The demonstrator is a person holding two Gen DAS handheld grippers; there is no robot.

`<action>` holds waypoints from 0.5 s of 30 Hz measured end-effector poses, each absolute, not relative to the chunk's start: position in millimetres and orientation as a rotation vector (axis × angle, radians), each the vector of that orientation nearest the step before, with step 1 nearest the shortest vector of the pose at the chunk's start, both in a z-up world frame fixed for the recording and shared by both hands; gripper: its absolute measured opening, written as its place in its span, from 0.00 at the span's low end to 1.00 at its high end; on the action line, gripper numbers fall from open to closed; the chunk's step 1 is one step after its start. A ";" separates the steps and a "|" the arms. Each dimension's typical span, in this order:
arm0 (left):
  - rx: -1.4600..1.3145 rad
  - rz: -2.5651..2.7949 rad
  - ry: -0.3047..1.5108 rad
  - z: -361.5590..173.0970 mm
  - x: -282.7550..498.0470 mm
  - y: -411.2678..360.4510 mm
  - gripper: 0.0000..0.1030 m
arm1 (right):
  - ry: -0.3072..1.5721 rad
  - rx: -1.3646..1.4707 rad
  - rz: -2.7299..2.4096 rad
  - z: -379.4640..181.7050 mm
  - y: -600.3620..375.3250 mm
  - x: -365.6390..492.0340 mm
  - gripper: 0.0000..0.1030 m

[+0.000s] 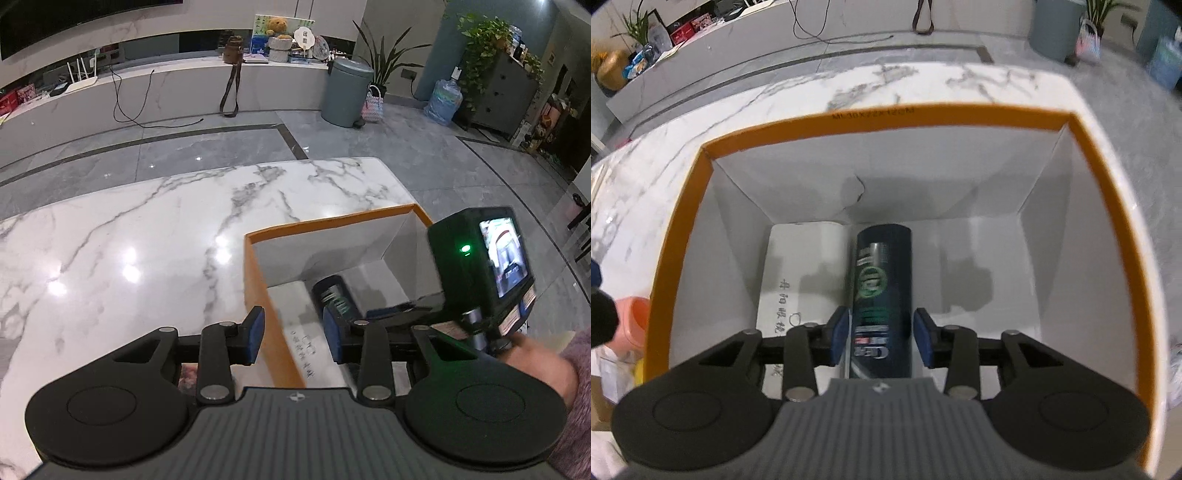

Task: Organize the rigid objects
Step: 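Lower the black spray can beside the white box and open the right tool, then move both tools back over the remaining table items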

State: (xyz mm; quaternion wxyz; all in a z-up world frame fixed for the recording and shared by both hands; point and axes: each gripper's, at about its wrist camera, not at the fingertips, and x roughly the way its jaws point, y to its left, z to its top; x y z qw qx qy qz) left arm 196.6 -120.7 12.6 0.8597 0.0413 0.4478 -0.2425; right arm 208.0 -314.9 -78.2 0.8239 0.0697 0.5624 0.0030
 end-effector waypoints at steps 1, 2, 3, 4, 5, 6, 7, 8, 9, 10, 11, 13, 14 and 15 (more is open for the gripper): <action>0.089 -0.507 0.938 13.9 195.7 -117.2 0.38 | 1.193 0.135 0.007 -71.9 -310.5 209.4 0.38; 0.092 -0.505 0.937 15.6 194.6 -112.9 0.38 | 1.186 0.126 0.009 -72.0 -311.1 211.4 0.38; 0.092 -0.504 0.939 17.6 193.0 -108.0 0.38 | 1.176 0.117 0.011 -67.6 -309.8 207.6 0.38; 0.089 -0.500 0.942 19.7 191.5 -102.2 0.38 | 1.164 0.106 0.014 -62.3 -307.8 203.2 0.38; 0.087 -0.495 0.944 21.9 190.1 -96.8 0.38 | 1.148 0.095 0.021 -56.6 -306.0 198.9 0.38; 0.086 -0.490 0.944 24.2 188.2 -91.2 0.38 | 1.127 0.083 0.029 -49.5 -302.9 193.2 0.38; 0.089 -0.487 0.941 27.5 185.0 -84.3 0.39 | 1.100 0.069 0.038 -44.8 -299.8 192.9 0.41; 0.094 -0.487 0.938 29.5 182.6 -78.8 0.39 | 1.070 0.056 0.050 -36.3 -295.8 186.7 0.45; 0.102 -0.484 0.935 31.6 179.6 -72.8 0.39 | 1.042 0.052 0.061 -28.5 -292.5 182.0 0.54; 0.109 -0.474 0.935 33.7 176.3 -66.0 0.39 | 1.008 0.054 0.075 -19.8 -288.4 176.0 0.58; 0.116 -0.462 0.938 35.2 173.0 -58.8 0.39 | 0.981 0.057 0.097 -11.8 -283.8 170.7 0.58; 0.119 -0.430 0.950 36.1 167.7 -44.8 0.39 | 0.954 0.047 0.139 2.2 -269.9 162.7 0.58; 0.120 -0.412 0.960 35.6 164.8 -36.9 0.39 | 0.939 0.043 0.159 8.3 -262.0 158.2 0.58; 0.122 -0.395 0.967 34.6 161.9 -29.7 0.40 | 0.928 0.045 0.179 12.6 -254.8 155.9 0.58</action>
